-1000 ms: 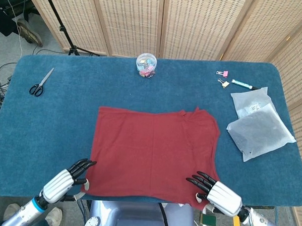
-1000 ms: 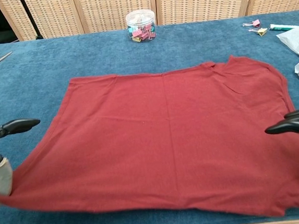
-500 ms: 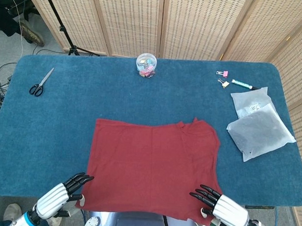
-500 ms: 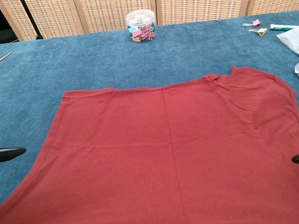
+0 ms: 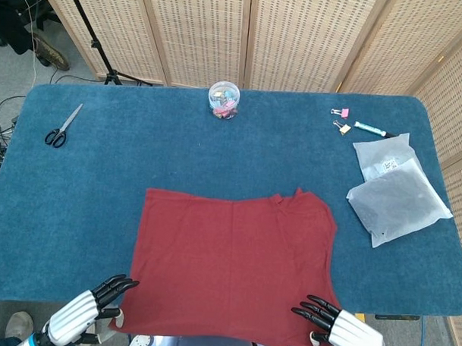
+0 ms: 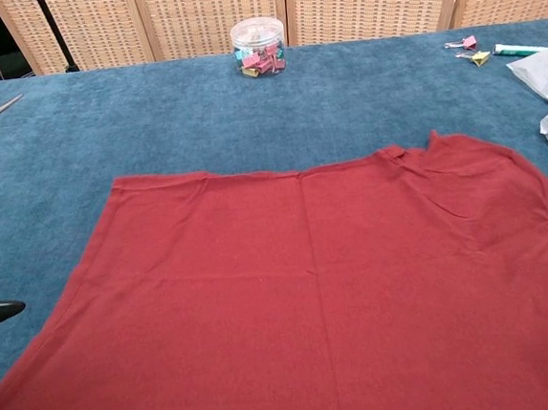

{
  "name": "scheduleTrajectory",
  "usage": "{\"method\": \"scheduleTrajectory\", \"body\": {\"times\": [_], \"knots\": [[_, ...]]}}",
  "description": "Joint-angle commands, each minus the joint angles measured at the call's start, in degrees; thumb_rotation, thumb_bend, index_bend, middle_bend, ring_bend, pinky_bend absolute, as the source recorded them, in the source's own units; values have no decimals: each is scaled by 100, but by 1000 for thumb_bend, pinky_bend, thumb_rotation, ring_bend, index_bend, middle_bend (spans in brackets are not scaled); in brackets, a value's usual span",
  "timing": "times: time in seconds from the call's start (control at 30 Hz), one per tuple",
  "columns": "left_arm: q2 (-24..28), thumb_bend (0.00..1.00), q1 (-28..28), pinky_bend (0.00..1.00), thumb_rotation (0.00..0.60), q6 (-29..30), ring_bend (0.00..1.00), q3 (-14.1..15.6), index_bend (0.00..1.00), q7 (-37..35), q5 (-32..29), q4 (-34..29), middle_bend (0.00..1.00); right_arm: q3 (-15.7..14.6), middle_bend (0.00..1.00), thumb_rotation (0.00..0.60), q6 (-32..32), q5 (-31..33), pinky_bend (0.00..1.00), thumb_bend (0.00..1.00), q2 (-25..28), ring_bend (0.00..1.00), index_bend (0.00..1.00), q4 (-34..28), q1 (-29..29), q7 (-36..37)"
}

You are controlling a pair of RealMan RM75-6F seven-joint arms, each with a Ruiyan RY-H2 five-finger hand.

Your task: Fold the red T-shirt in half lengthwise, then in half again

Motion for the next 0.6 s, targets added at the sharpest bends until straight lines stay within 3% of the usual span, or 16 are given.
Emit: {"method": "scheduleTrajectory", "body": {"times": [0.03,0.4,0.6], "knots": [[6,449,33,0,600,32,0,39,746,-23,42,21,0,-24,56,600,51,-41,0,620,7,0,645,26,-27,4],[11,449,86,0,600,44,0,91,746,-117,95,40,0,-46,56,600,172,-107,0,620,-8,0,648,155,-80,89],[26,448,50,0,600,62,0,-58,746,-119,-5,-38,0,82,56,600,194,71,0,620,3,0,649,138,-64,251]]}}
